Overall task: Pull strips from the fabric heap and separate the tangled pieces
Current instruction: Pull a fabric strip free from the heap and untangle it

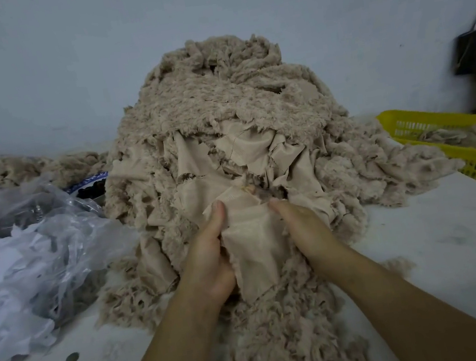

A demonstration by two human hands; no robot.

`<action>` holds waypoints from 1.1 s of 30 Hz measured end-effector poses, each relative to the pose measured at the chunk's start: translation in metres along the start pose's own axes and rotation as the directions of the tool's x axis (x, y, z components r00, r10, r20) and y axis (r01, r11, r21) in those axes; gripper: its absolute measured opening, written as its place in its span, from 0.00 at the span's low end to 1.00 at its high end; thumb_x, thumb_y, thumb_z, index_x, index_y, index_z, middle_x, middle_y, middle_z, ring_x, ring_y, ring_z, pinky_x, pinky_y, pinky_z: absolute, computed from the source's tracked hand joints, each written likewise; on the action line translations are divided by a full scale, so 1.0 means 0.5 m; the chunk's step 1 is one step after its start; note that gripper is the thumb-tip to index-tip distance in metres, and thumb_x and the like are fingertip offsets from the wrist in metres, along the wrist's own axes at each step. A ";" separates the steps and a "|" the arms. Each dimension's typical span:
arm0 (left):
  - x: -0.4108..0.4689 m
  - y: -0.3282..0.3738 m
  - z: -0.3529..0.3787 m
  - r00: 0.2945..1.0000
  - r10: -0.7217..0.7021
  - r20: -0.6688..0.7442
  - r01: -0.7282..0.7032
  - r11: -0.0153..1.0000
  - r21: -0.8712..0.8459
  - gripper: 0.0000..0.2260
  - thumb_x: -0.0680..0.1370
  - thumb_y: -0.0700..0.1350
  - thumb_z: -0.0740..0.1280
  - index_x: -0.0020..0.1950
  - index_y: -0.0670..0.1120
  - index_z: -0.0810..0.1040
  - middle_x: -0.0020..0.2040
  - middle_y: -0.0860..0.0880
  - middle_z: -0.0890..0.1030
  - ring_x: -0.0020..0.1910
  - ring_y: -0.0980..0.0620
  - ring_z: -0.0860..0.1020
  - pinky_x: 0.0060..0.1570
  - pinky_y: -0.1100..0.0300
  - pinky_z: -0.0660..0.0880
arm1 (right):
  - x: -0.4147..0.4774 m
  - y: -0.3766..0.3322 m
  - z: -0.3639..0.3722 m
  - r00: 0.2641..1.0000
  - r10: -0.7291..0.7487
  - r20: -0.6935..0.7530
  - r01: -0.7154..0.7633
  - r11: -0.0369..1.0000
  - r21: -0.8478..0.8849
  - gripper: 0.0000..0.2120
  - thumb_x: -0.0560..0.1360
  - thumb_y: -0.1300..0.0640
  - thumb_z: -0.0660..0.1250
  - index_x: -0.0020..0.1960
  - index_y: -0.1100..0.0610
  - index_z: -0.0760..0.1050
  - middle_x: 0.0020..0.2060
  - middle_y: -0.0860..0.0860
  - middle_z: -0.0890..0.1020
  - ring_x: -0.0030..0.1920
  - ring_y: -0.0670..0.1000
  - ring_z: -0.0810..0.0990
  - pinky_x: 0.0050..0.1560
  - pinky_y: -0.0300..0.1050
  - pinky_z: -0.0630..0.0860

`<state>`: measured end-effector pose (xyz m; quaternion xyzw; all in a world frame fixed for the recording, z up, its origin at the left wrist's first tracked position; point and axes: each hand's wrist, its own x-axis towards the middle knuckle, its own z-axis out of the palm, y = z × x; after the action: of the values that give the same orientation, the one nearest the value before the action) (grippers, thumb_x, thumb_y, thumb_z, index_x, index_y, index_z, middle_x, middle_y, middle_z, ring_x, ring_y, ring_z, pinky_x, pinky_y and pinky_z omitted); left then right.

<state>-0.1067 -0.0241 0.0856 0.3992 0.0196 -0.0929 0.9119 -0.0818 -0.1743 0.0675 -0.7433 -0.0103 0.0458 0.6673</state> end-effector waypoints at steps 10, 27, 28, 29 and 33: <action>0.008 0.014 -0.017 0.985 0.147 -0.086 -0.148 0.989 -0.008 0.18 0.81 0.50 0.63 0.66 0.43 0.77 0.58 0.40 0.84 0.57 0.45 0.83 0.52 0.52 0.82 | 0.004 -0.011 -0.029 0.962 -0.244 -0.123 0.258 0.959 0.119 0.30 0.82 0.40 0.54 0.32 0.51 0.82 0.24 0.46 0.76 0.25 0.43 0.72 0.27 0.35 0.69; -0.005 -0.009 0.010 0.996 0.087 0.034 -0.094 0.902 0.422 0.19 0.78 0.61 0.64 0.55 0.49 0.86 0.56 0.47 0.86 0.55 0.51 0.84 0.47 0.61 0.81 | -0.014 -0.017 -0.004 0.974 -0.220 0.063 0.222 0.974 -0.035 0.16 0.81 0.49 0.64 0.40 0.59 0.72 0.30 0.46 0.74 0.31 0.45 0.72 0.31 0.32 0.70; -0.004 -0.003 0.009 0.997 0.075 0.022 -0.078 0.946 0.315 0.18 0.78 0.59 0.64 0.53 0.48 0.87 0.55 0.45 0.86 0.54 0.50 0.85 0.45 0.60 0.81 | -0.019 -0.014 0.001 0.957 -0.249 0.147 0.263 0.961 -0.083 0.16 0.81 0.51 0.63 0.37 0.55 0.68 0.28 0.44 0.69 0.28 0.43 0.67 0.26 0.33 0.64; -0.004 0.003 0.007 0.998 0.054 -0.013 -0.050 0.978 0.201 0.18 0.77 0.58 0.66 0.51 0.45 0.87 0.53 0.44 0.86 0.51 0.49 0.85 0.43 0.59 0.82 | -0.021 -0.011 0.007 0.939 -0.245 0.243 0.279 0.953 -0.118 0.16 0.82 0.52 0.63 0.36 0.52 0.66 0.27 0.42 0.66 0.28 0.42 0.64 0.26 0.34 0.62; 0.005 0.013 -0.008 0.978 0.023 -0.206 -0.024 1.000 -0.002 0.14 0.78 0.51 0.69 0.52 0.42 0.85 0.43 0.44 0.86 0.39 0.48 0.86 0.33 0.55 0.81 | -0.020 -0.001 0.013 0.903 -0.113 0.414 0.210 0.958 -0.195 0.24 0.81 0.54 0.63 0.27 0.45 0.65 0.26 0.40 0.66 0.28 0.41 0.63 0.28 0.36 0.61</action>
<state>-0.1030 -0.0173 0.0876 0.4048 0.1092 -0.0402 0.9070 -0.0921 -0.1685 0.0680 -0.7885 -0.2133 0.1388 0.5600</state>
